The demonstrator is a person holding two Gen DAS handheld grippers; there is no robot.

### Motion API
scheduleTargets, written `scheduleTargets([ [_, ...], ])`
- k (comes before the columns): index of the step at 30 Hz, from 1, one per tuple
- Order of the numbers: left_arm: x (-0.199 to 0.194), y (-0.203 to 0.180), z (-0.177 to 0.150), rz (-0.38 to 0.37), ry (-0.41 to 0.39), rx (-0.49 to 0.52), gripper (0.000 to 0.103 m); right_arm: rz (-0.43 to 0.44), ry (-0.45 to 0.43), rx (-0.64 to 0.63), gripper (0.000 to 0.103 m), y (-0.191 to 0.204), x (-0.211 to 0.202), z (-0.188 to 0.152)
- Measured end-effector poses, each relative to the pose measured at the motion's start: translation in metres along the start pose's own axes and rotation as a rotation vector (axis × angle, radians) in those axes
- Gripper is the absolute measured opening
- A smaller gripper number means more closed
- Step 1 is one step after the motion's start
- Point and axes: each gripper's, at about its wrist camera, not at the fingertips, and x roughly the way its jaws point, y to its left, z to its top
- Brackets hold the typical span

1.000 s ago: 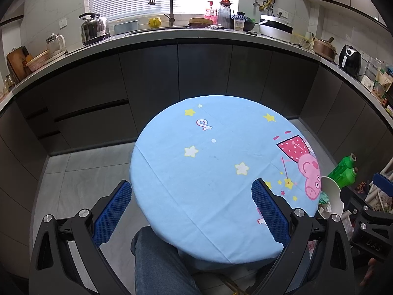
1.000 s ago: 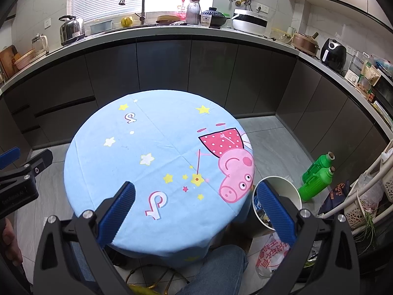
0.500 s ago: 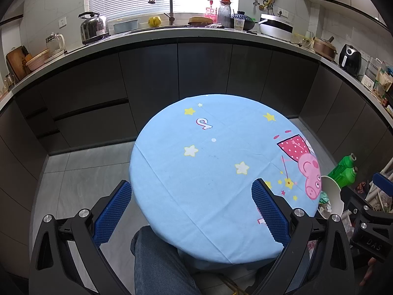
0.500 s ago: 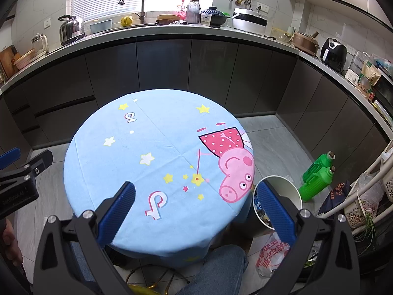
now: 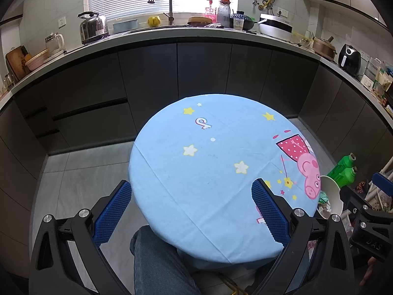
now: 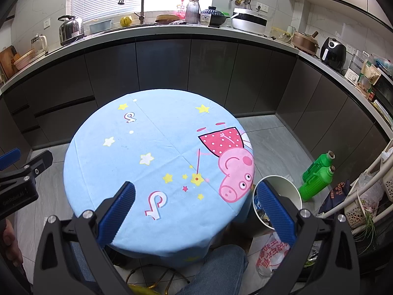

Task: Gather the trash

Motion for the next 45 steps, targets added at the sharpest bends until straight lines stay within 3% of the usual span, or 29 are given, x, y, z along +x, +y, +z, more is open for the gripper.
scheduleTargets([
  [45,-0.0012,-0.0002,0.0022,-0.009,0.000,0.011,0.095,0.002,0.001,0.003,0.100,0.0018,-0.0004,0.0000],
])
